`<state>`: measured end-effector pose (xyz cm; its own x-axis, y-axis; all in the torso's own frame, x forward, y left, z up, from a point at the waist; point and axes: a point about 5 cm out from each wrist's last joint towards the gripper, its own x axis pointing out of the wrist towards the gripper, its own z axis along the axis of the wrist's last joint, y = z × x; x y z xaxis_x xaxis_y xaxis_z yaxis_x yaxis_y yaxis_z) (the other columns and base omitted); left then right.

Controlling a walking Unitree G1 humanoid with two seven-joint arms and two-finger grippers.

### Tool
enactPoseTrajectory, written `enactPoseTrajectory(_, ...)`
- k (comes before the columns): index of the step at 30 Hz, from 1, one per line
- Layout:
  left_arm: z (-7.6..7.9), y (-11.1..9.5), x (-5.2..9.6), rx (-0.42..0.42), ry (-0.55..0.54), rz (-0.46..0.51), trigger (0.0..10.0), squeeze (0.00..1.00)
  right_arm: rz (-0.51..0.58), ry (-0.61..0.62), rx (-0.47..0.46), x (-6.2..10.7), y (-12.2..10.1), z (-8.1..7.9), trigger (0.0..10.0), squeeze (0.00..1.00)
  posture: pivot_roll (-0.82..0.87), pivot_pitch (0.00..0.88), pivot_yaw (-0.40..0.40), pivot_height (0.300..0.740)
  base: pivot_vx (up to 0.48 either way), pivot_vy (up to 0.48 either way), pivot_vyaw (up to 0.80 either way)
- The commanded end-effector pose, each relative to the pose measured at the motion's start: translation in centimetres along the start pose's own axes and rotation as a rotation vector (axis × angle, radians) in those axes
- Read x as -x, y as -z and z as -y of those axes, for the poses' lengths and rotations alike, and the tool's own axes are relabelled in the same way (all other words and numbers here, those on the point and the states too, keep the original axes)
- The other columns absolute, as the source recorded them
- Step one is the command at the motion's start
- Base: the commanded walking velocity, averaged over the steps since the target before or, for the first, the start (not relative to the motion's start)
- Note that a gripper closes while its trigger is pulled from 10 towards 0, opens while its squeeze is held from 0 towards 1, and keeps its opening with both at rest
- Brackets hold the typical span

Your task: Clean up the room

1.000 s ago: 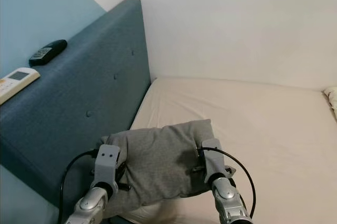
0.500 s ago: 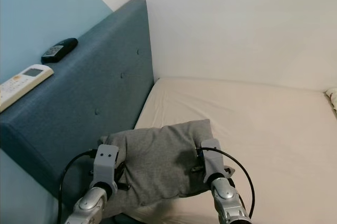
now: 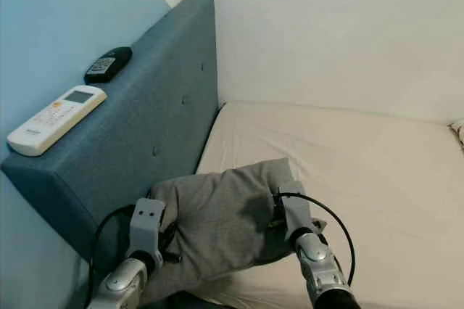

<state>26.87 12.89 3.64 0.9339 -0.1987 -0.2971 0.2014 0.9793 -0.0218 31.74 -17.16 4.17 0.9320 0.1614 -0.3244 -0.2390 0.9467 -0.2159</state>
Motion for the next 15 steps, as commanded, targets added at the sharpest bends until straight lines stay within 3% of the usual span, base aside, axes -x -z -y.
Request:
enactPoseTrajectory(1,1.3,-0.2,0.1,-0.025,0.079,0.0,10.0,0.0,-0.006,-0.051,0.071,-0.2,-0.1,-0.7,10.0,0.0,-0.01,0.092,-0.053,0.74,0.0,0.0,0.0)
enactPoseTrajectory(2,1.3,-0.2,0.1,-0.025,0.079,0.0,10.0,0.0,-0.006,-0.051,0.071,-0.2,-0.1,-0.7,10.0,0.0,-0.01,0.092,-0.053,0.74,0.0,0.0,0.0)
enactPoseTrajectory(3,2.3,-0.1,0.2,-0.053,0.15,0.009,10.0,0.0,-0.006,-0.038,0.12,-0.3,-0.2,-0.4,10.0,0.0,-0.01,0.087,-0.051,0.74,0.0,0.0,0.0)
enactPoseTrajectory(9,2.6,-0.1,0.3,-0.066,0.162,0.018,10.0,0.0,0.008,-0.023,0.124,-0.4,-0.5,-0.3,10.0,0.0,-0.02,0.084,-0.049,0.74,0.0,0.0,0.0)
enactPoseTrajectory(15,1.7,-0.1,0.2,-0.067,0.094,0.017,10.0,0.0,0.02,-0.029,0.043,-0.3,-0.6,-0.8,10.0,0.0,-0.01,0.088,-0.056,0.74,0.0,0.0,0.0)
